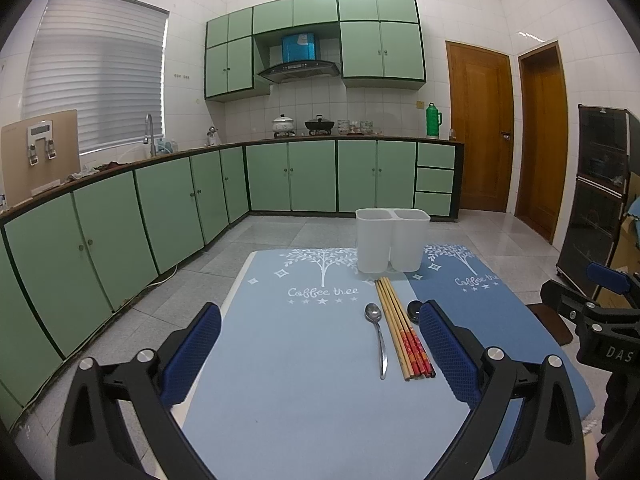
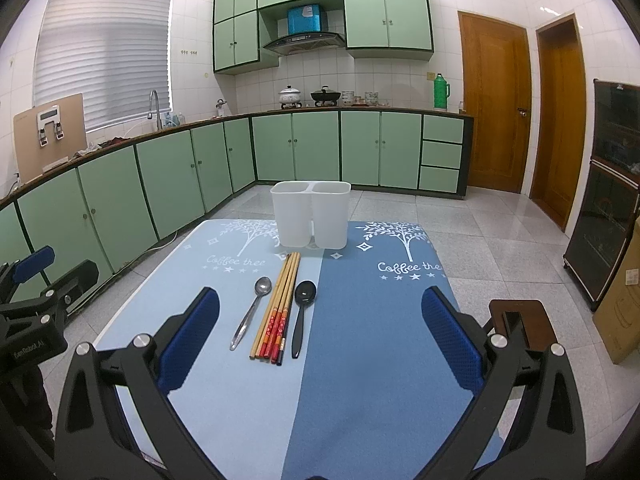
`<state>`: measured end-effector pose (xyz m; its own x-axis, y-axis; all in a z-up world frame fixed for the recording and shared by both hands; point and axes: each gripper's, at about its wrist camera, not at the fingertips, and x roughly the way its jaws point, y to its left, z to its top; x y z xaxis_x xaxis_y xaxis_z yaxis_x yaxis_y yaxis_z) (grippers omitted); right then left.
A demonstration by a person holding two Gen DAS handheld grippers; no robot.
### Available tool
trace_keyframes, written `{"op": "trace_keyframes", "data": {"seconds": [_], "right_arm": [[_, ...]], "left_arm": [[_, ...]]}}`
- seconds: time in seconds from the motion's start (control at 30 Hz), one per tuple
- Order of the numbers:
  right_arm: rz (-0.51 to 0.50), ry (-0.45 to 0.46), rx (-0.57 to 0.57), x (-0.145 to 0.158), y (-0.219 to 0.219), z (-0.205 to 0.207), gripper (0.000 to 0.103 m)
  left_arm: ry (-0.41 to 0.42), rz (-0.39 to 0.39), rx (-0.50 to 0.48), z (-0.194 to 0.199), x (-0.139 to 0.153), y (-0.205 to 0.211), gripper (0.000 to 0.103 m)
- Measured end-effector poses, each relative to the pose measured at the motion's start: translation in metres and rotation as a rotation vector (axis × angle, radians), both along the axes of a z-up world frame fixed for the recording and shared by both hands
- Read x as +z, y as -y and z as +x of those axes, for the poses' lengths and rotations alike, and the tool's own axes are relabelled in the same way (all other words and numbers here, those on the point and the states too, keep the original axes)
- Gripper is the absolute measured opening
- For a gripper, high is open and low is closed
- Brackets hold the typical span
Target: Organize utensils
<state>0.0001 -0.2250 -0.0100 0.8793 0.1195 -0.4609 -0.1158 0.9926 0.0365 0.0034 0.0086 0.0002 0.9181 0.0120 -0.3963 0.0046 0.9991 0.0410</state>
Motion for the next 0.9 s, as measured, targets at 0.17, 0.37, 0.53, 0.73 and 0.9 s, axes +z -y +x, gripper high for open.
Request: {"op": "trace_keyframes", "data": {"seconds": [0.17,0.37,0.53,0.73,0.9], "right_arm": [[-0.001,0.001,-0.001,0.000,0.000,0.000,0.098],[0.000,-0.001,-0.004,0.000,-0.001,0.000,0.098],[-0.001,-0.002,-0.007,-0.003,-0.004,0.001,0.098],[0.000,-0.007,-0.007,-0.007,-0.001,0.003,0.098],[0.000,-0.012,-0.005,-0.010,0.000,0.005,0.098]], "left_arm": [[0.000,0.000,0.002,0.002,0.002,-0.003,0.097],[0.000,0.002,0.002,0.002,0.002,-0.003,0.097],[0.000,0.002,0.002,0.002,0.001,-0.003,0.097],[0.001,0.001,0.005,0.000,0.004,-0.002,0.097],[0.000,0.001,0.006,0.001,0.003,-0.002,0.097]]}}
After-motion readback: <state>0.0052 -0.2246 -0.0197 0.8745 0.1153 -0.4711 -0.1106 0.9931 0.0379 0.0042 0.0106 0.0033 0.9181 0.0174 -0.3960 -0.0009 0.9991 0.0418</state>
